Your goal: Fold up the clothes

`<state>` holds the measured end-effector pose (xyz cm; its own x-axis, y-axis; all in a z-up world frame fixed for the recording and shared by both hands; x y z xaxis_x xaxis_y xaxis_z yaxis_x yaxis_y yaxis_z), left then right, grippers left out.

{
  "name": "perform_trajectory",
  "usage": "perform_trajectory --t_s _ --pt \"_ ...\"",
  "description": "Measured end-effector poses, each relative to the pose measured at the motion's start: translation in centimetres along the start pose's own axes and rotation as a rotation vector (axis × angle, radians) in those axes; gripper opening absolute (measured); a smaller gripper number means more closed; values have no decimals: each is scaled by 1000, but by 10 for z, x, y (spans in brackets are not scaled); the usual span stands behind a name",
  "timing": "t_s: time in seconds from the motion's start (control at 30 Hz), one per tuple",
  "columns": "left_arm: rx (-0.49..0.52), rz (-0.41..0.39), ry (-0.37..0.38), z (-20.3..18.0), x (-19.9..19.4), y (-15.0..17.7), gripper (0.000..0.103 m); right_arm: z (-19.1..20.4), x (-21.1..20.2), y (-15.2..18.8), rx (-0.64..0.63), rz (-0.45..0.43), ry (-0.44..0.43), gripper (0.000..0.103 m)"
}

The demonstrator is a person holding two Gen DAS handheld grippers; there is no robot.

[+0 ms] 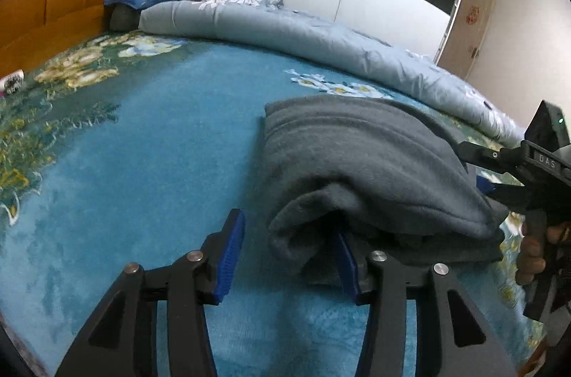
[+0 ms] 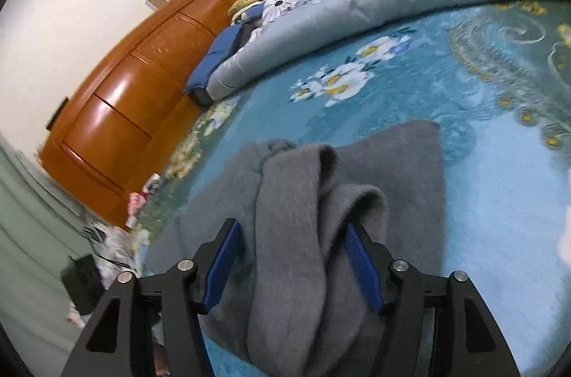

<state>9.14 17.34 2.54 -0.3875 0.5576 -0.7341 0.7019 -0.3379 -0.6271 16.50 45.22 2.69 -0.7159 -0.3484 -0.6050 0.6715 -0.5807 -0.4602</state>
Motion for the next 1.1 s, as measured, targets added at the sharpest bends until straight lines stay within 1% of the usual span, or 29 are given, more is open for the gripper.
perform_trajectory --t_s 0.07,0.1,0.13,0.17,0.2,0.23,0.3,0.43,0.47,0.53,0.6,0.67,0.73,0.8,0.9,0.97,1.0,1.03,1.07,1.1 --pt "-16 4 12 4 2 1 53 2 1 -3 17 -5 -53 61" --pt "-25 6 15 6 2 1 54 3 1 -3 19 -9 -60 52" --pt "-36 9 18 8 2 1 55 6 0 -4 16 -12 -56 36" --pt "-45 9 25 10 2 1 55 7 -1 -5 12 -14 -54 31" --pt "-52 9 31 10 2 2 55 10 -3 -6 7 -16 -55 23" --pt "-58 10 35 10 2 2 55 12 -6 -8 0 -18 -57 18" --pt "-59 12 36 10 2 3 56 18 -15 -12 -16 -30 -62 15" --pt "-60 6 35 9 0 6 58 27 -47 -24 -47 -98 -80 14" --pt "-61 7 32 8 -1 7 58 25 -52 -26 -49 -111 -69 14" --pt "-65 12 49 8 -1 9 59 13 -60 -26 -32 -121 -40 14" --pt "-62 12 55 8 -1 9 59 -7 -58 -23 16 -104 -19 14" --pt "-55 14 53 6 0 9 59 -28 -45 -13 69 -59 8 14" --pt "-55 20 62 6 -1 10 59 -42 -33 -5 113 -38 11 14" --pt "-62 28 75 8 -3 12 59 -52 -28 -1 156 -45 -11 14" --pt "-63 40 83 14 -9 14 59 -47 -27 -4 139 -37 12 15" --pt "-69 35 109 16 -21 15 58 -39 -32 -7 104 -32 35 19" --pt "-69 26 125 17 -29 13 58 -36 -35 -8 90 -32 40 19" --pt "-68 2 148 18 -41 11 58 -33 -40 -8 81 -35 44 23" --pt "-64 -22 164 18 -53 7 58 -29 -46 -7 68 -39 60 26" --pt "-63 -40 171 17 -61 3 59 -25 -52 -6 51 -46 86 31"
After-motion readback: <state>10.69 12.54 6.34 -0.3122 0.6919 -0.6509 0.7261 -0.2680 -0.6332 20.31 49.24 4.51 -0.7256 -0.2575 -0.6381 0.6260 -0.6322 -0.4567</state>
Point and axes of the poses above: each gripper's, at about its wrist camera, not at the fingertips, and x roughly the way its jaws point, z to its left, y to its underside, the point moved 3 cm from there along x, roughly the way its jaws point, and after that the axes turned 7 degrees about z, right-handed, at the moved point
